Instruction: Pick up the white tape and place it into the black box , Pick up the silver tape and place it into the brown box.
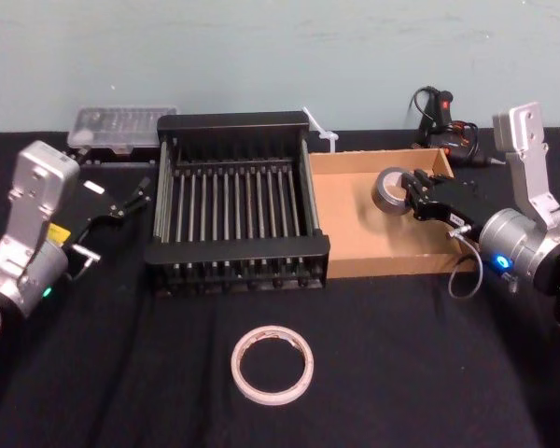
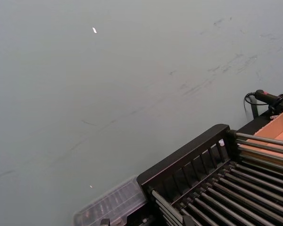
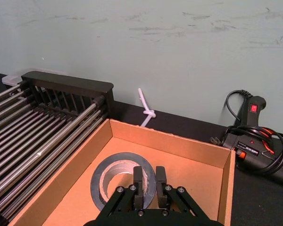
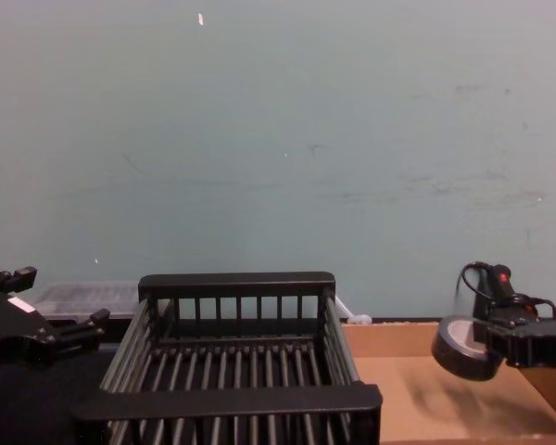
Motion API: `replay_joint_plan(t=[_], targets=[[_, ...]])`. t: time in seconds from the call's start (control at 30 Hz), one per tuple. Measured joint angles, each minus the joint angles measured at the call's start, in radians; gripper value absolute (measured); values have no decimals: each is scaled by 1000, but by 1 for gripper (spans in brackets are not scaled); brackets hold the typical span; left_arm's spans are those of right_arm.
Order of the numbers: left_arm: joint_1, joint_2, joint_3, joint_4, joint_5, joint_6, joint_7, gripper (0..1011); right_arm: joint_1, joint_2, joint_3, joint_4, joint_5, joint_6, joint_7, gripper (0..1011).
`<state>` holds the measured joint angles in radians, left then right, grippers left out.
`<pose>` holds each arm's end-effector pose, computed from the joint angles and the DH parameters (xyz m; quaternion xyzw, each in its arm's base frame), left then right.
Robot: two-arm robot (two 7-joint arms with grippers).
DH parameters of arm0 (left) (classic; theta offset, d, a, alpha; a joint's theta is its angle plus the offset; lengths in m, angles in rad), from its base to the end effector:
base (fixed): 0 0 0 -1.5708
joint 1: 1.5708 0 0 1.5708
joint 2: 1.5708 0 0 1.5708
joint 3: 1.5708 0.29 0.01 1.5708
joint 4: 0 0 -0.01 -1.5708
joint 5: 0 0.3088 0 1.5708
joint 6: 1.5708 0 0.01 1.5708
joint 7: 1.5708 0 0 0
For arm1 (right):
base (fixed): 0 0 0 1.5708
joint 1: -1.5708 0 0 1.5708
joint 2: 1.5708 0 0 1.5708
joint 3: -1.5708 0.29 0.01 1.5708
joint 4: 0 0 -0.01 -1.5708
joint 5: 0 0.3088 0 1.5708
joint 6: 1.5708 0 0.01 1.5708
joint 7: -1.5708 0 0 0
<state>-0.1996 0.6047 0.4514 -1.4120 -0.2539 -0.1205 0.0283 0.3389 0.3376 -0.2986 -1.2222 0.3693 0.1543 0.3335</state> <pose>0.3581 0.0827 -0.3022 0.1415 -0.1325 0.5799 0.7913 0.4138 -0.0503 -0.2957 -0.0938 0.0816 -0.5142 0.8486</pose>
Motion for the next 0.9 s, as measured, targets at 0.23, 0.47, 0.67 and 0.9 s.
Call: replay_joint_plan(t=[0.23,0.47,0.67,0.9], targets=[[0,0,0,0,0,0,0,1001,0,0,0,-1,1,0,0,171],[0,0,0,0,0,0,0,1001,0,0,0,-1,1,-1,0,171],[0,0,0,0,0,0,0,1001,0,0,0,-1,1,-1,0,170],[0,0,0,0,0,0,0,1001,0,0,0,-1,1,-1,0,171]])
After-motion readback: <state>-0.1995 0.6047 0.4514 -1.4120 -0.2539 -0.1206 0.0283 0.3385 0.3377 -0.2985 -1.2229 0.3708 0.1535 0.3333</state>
